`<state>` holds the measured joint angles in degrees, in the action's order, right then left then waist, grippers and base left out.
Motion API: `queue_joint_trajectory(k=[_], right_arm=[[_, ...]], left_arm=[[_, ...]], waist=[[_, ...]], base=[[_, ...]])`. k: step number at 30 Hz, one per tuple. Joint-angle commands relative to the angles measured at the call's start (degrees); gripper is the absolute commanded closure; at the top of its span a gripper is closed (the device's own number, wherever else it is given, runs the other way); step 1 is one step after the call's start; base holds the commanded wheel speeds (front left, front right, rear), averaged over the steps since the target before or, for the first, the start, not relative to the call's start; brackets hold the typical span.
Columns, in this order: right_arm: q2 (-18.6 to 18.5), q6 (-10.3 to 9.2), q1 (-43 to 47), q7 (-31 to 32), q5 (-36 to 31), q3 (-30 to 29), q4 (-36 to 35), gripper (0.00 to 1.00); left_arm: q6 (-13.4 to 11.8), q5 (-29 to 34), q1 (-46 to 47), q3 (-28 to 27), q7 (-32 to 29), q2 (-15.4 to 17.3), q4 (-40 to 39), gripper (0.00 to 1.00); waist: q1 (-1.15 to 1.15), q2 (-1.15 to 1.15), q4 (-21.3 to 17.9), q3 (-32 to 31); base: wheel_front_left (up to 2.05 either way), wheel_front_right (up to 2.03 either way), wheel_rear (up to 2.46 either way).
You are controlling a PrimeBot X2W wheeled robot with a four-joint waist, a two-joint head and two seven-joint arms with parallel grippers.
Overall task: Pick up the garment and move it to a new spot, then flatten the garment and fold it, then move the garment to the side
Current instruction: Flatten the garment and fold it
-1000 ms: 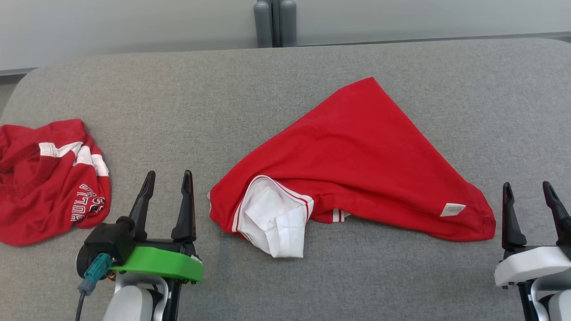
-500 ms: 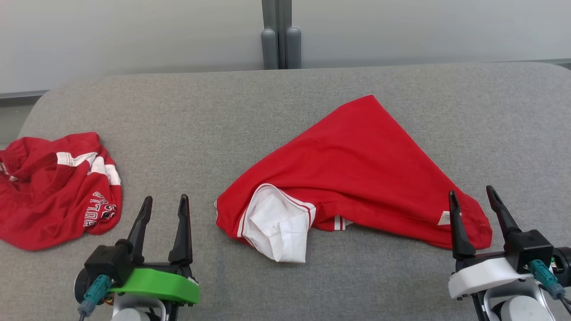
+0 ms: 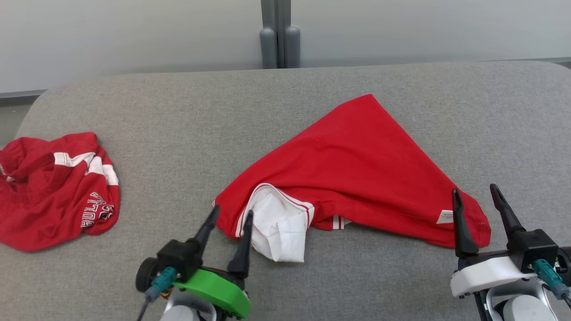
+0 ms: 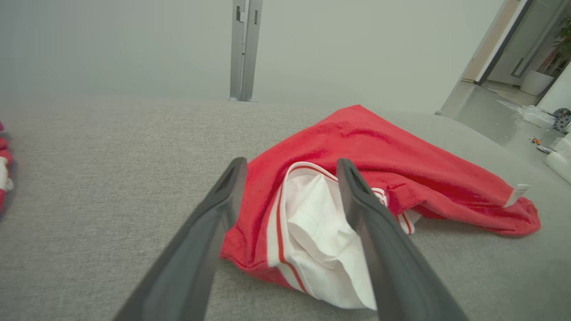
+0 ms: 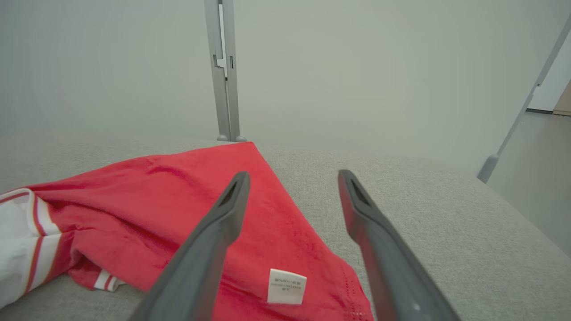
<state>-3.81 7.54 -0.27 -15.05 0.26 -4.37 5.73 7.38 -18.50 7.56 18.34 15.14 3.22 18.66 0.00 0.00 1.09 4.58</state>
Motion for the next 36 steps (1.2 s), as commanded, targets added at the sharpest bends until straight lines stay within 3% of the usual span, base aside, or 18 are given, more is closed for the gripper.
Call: queue_joint_trajectory(k=[1, 7, 15, 25, 26, 27, 28, 32, 36], right_arm=[[0.13, -0.10, 0.26, -0.18, 0.35, 0.18, -0.14, 0.00], [0.28, -0.10, -0.43, -0.17, 0.86, 0.80, -0.11, 0.00], [0.56, -0.10, -0.81, -0.18, 1.17, 0.69, -0.11, 0.00], [0.73, -0.10, -0.74, -0.18, 1.06, 0.07, -0.28, 0.00], [0.74, -0.10, -0.74, -0.19, 1.04, 0.06, -0.28, 0.00], [0.76, -0.10, -0.77, -0.18, 1.03, 0.10, -0.25, 0.00], [0.76, -0.10, -0.80, -0.19, 1.05, 0.13, -0.23, 0.00], [0.78, -0.10, -0.88, -0.18, 1.14, 0.23, -0.22, 0.00], [0.81, -0.10, -0.60, -0.18, 1.04, -0.16, -0.34, 0.00]], left_arm=[[0.16, -1.59, 1.79, 2.85, 0.00, 0.94, 1.38, 0.00], [0.15, -8.02, 6.78, 11.33, 0.01, 3.22, 8.81, 0.00], [0.15, -13.28, 13.27, 14.24, 0.01, 4.17, 20.01, 0.00], [0.15, -15.45, 16.63, 18.13, 0.00, 4.47, 24.72, 0.00], [0.15, -15.50, 16.85, 18.48, 0.00, 4.44, 24.84, 0.47], [0.15, -15.48, 17.08, 19.31, 0.00, 4.38, 25.21, 0.82], [0.15, -15.76, 17.19, 20.01, 0.00, 4.24, 25.40, 1.00], [0.15, -16.15, 18.40, 21.89, 0.00, 4.24, 25.52, 1.00], [0.15, -14.97, 18.34, 20.31, 0.01, 4.85, 22.68, 1.00]], waist=[[0.00, 0.00, -0.76, 0.60], [0.00, 0.00, -2.74, 1.92], [0.00, 0.00, -4.60, 3.07], [0.00, 0.00, -4.46, 3.24], [0.00, 0.00, -4.39, 3.23], [0.00, 0.00, -4.31, 3.21], [0.00, 0.00, -4.26, 3.20], [0.00, 0.00, -4.07, 3.12], [0.00, 0.00, -3.74, 3.03]], base=[[0.00, 0.00, 0.00], [0.00, 0.00, 0.00], [0.00, 0.00, 0.00], [0.00, 0.00, 0.00], [0.00, 0.00, 0.00], [0.00, 0.00, 0.00], [0.00, 0.00, 0.00], [0.00, 0.00, 0.00], [0.00, 0.00, 0.00]])
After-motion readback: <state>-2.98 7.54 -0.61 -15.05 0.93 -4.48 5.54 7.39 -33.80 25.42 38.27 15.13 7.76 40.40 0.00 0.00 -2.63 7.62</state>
